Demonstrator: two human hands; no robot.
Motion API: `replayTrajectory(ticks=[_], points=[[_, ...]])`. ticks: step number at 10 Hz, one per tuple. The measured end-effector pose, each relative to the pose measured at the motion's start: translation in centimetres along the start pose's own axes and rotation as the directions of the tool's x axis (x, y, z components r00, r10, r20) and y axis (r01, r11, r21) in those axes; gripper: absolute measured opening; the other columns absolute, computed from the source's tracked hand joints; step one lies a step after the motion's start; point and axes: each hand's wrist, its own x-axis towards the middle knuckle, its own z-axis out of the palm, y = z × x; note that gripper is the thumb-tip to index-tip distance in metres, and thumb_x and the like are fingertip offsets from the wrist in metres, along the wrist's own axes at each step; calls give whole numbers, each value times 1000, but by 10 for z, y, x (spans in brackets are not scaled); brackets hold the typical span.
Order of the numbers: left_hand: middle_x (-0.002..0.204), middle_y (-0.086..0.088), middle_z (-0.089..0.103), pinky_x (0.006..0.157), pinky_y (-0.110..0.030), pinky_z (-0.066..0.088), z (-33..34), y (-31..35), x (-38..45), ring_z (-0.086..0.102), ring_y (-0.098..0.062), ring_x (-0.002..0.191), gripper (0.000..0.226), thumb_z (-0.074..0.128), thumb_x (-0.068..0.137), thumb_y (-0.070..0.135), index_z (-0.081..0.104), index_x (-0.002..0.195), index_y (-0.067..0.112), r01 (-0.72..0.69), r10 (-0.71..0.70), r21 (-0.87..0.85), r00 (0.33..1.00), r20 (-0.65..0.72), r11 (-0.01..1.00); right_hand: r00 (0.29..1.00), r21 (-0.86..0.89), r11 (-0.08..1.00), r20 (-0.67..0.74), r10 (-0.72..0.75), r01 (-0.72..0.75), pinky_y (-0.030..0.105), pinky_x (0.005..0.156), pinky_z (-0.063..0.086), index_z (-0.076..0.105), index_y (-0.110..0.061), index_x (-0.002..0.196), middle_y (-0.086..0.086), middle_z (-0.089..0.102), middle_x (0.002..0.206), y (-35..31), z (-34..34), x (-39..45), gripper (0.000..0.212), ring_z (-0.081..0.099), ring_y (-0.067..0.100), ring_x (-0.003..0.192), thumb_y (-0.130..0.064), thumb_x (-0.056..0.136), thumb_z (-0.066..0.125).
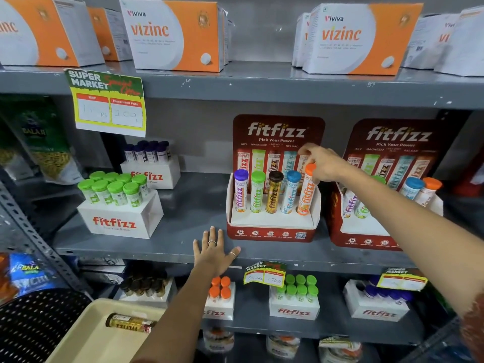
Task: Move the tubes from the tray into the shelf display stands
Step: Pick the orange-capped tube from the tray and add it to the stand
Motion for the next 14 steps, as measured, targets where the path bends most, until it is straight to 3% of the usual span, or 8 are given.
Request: replayTrajectory(ticks=[6,9,10,11,12,13,14], points=[[158,-6,-13,116,-51,-6,-4,2,-4,-12,-27,144,78,16,90,67,-7,147,20,-7,7,8,1000,2,1000,998,50,996,7,-68,68,29,71,47,32,-28,137,10,59,121,21,11,10,87,52,22,100,18,72,67],[158,-7,-9,116,-51,-3,-6,4,-8,-9,-27,145,77,18,90,66,-4,148,20,-5,5,-10,1000,-18,1000,991,47,990,13,-135,135,44,94,52,33,-24,143,12,56,133,32,17,7,77,52,28,123,11,81,64],[159,-6,2,117,-50,1,-9,2,-13,0,-26,146,72,25,93,60,6,148,18,-31,26,-55,995,-96,998,963,-113,961,-71,-260,251,42,95,48,40,-17,139,13,50,136,18,18,2,71,47,29,124,12,79,63],[154,-6,27,118,-45,10,-16,-8,-21,20,-22,143,57,35,97,47,28,143,15,-60,24,-121,960,-279,991,877,-291,880,-198,-438,374,41,96,47,52,-9,127,13,54,131,-8,33,-8,57,49,28,120,13,75,58],[139,-12,50,113,-43,25,-31,-24,-31,42,-25,131,41,45,96,31,48,130,9,-89,23,-122,886,-464,988,788,-434,784,-227,-572,444,43,95,46,59,-2,114,16,59,122,-39,59,-16,40,51,31,113,11,77,51],[104,-25,68,91,-47,48,-45,-47,-42,64,-37,99,25,59,87,14,64,104,-4,-129,35,-103,776,-630,986,698,-481,688,-197,-689,543,43,86,49,64,3,100,22,65,104,-71,89,-21,27,58,37,99,8,75,56],[83,-26,70,69,-45,55,-49,-78,-57,67,-39,75,17,68,78,7,66,89,-6,-46,-28,-95,758,-652,994,623,-484,604,-145,-769,633,42,69,57,66,6,87,24,67,87,-104,123,-24,20,64,38,80,8,67,65]])
